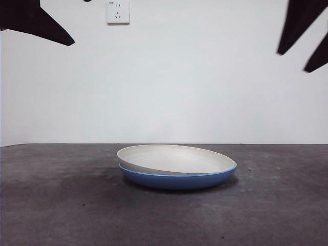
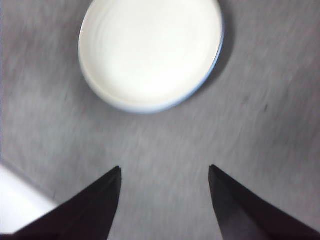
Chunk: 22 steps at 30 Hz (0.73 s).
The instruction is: Pick up the white plate, put it on the blue plate, put it on desk
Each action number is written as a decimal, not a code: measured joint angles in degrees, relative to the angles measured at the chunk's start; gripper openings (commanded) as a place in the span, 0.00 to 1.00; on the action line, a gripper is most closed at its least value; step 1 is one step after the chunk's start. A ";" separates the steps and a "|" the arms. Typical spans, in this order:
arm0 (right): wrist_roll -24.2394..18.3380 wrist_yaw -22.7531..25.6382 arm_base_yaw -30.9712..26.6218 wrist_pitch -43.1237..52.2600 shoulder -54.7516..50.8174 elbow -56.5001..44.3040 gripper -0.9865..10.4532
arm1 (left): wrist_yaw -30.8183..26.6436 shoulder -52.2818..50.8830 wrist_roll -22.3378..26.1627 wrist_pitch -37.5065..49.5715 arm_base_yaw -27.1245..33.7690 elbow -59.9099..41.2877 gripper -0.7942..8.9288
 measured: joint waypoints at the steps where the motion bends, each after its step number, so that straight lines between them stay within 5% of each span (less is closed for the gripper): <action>1: -0.55 -0.04 0.31 -2.12 -0.76 0.00 0.33 | 0.00 0.00 0.00 0.00 0.00 0.00 0.40; 22: -2.78 -0.07 1.75 -6.43 -3.58 0.00 0.33 | 0.00 0.00 0.00 -0.04 0.00 0.00 0.40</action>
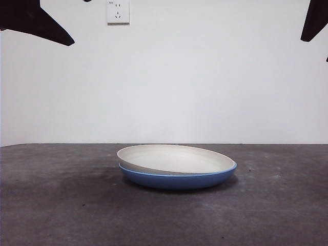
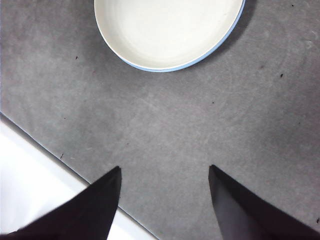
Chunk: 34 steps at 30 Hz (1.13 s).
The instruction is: Pick up the white plate, put it on the blue plate, put it on desk
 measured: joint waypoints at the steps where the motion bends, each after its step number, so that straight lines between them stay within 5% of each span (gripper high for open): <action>1: 0.00 0.00 0.00 0.00 0.00 0.00 0.33 | 0.00 0.00 0.00 0.00 0.00 0.00 0.39; 3: 0.00 0.00 0.00 0.00 0.00 0.00 0.32 | 0.00 0.00 0.00 0.00 0.00 0.00 0.31; 7: 0.00 0.00 0.00 -0.02 0.00 0.00 0.13 | 0.00 0.00 0.00 0.00 0.00 0.00 0.09; 34: -1.29 -0.92 0.00 7.54 0.00 0.00 0.09 | 0.00 0.00 0.00 0.04 0.00 0.00 0.09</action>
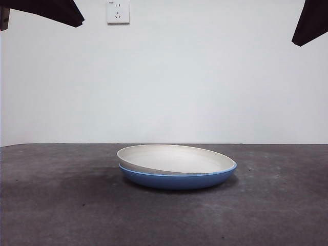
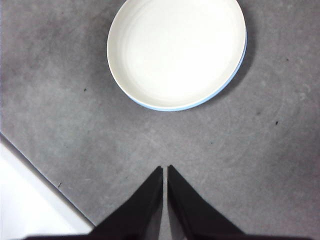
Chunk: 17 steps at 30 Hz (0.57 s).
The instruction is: Pick up the white plate, put it on the blue plate, put it on desk
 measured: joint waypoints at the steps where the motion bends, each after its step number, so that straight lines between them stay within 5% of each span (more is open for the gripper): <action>1: 0.00 0.00 0.00 0.35 0.00 0.00 0.09 | 0.00 0.00 0.00 0.00 0.00 0.00 0.09; 11: -0.02 0.00 0.00 1.92 0.00 0.00 0.09 | -0.24 -0.26 0.44 1.77 0.42 0.00 0.09; 17: -0.02 0.00 0.00 1.92 0.00 0.00 0.09 | -6.36 -6.99 3.87 19.98 6.56 -1.01 0.09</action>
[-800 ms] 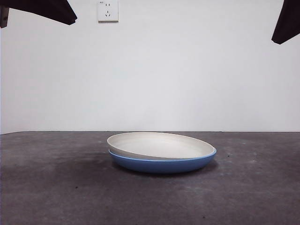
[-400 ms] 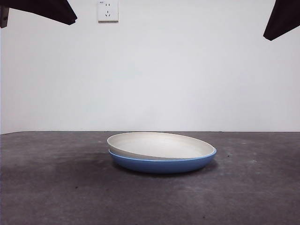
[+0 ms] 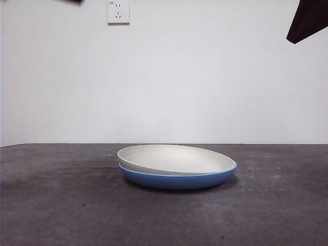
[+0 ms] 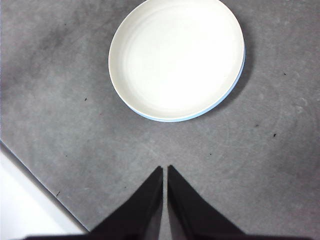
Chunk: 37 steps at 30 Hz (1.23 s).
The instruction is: Pick up the white plate, put it on the blue plate, put it on desk
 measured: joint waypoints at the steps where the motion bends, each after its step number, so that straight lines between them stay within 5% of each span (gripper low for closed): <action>1: 0.00 0.00 0.00 -0.02 0.00 0.00 0.09 | -0.55 -1.36 0.42 4.11 1.16 -0.48 0.09; 8: 0.00 0.00 0.00 0.00 0.00 0.00 0.09 | -8.90 -13.84 1.79 35.12 12.11 -11.08 0.09; 11: 0.02 0.00 0.00 0.00 0.00 0.00 0.09 | -14.86 -19.71 2.14 38.84 15.82 -16.48 0.09; 21: 0.00 0.00 0.00 0.00 0.00 0.00 0.09 | -31.04 -38.03 2.34 38.64 23.74 -37.57 0.09; 29: 0.00 0.00 0.00 0.00 0.00 0.00 0.09 | -31.23 -47.74 2.32 34.99 24.30 -52.28 0.09; 37: 0.00 0.00 0.00 0.00 0.00 0.00 0.09 | -31.21 -52.65 2.12 24.24 24.30 -55.54 0.09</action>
